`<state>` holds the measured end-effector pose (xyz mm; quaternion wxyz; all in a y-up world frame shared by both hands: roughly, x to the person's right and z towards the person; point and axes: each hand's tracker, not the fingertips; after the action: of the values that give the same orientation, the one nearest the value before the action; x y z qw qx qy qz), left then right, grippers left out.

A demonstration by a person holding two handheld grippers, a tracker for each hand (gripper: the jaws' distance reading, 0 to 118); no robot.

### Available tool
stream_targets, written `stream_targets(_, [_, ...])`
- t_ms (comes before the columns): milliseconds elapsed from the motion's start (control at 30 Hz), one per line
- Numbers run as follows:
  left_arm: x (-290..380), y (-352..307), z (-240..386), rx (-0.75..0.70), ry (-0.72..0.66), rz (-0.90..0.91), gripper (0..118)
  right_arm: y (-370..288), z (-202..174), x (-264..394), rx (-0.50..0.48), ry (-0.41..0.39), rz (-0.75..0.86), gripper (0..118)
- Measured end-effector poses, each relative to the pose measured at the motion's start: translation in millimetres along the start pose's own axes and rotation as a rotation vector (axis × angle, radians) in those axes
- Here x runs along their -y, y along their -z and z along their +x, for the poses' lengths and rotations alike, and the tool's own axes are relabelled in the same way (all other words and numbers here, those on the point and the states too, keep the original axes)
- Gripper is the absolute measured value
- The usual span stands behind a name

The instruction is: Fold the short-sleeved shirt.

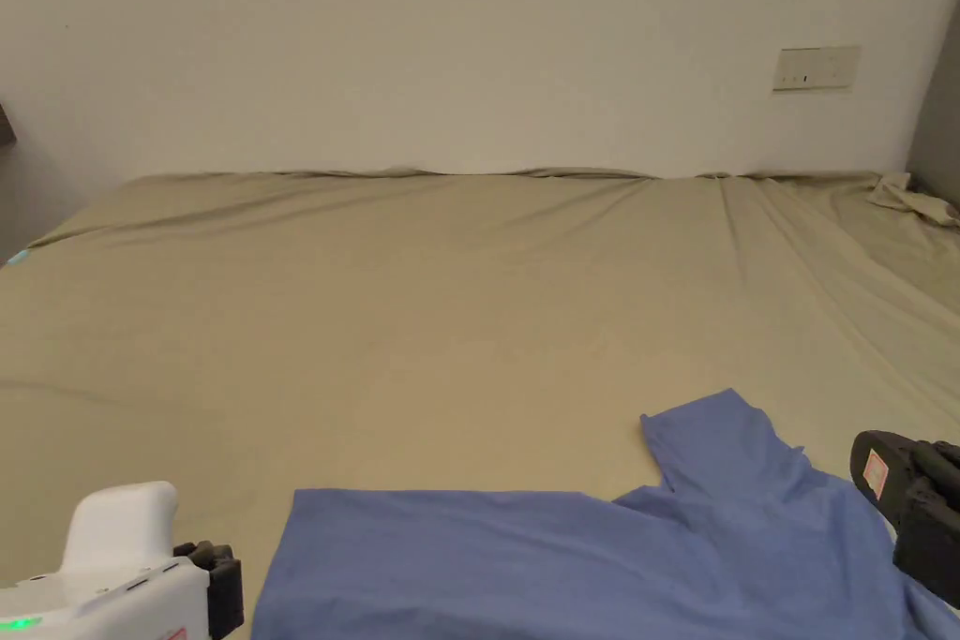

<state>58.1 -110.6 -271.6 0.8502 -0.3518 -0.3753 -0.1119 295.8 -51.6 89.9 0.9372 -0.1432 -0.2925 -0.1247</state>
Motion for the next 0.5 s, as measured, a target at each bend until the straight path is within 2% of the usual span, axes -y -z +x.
stream_targets(200, [-38.0,82.2,-6.5,0.016,-0.014,0.026,0,20.1,5.0,-0.4,0.013,-0.039,-0.008,2])
stream_targets(333, [-54.9,156.9,-2.7,-0.063,0.101,0.032,0,39.1,14.6,10.8,0.034,-0.015,-0.060,2])
stream_targets(367, [-54.0,177.1,0.4,-0.089,0.116,0.011,9,45.2,17.7,12.3,0.043,-0.015,-0.076,2])
stream_targets(400, [-54.2,201.7,-0.2,-0.113,0.132,-0.017,46,50.6,20.8,13.8,0.048,-0.016,-0.085,2])
stream_targets(433, [-52.4,231.8,-3.3,-0.109,0.125,-0.085,116,53.3,22.0,17.4,0.052,-0.020,-0.091,2])
stream_targets(467, [-46.3,246.8,-7.5,-0.103,0.120,-0.071,118,57.1,23.8,19.0,0.059,-0.024,-0.102,2])
stream_targets(500, [-39.3,262.2,4.6,-0.106,0.145,-0.135,118,62.0,26.7,20.1,0.069,-0.027,-0.110,2])
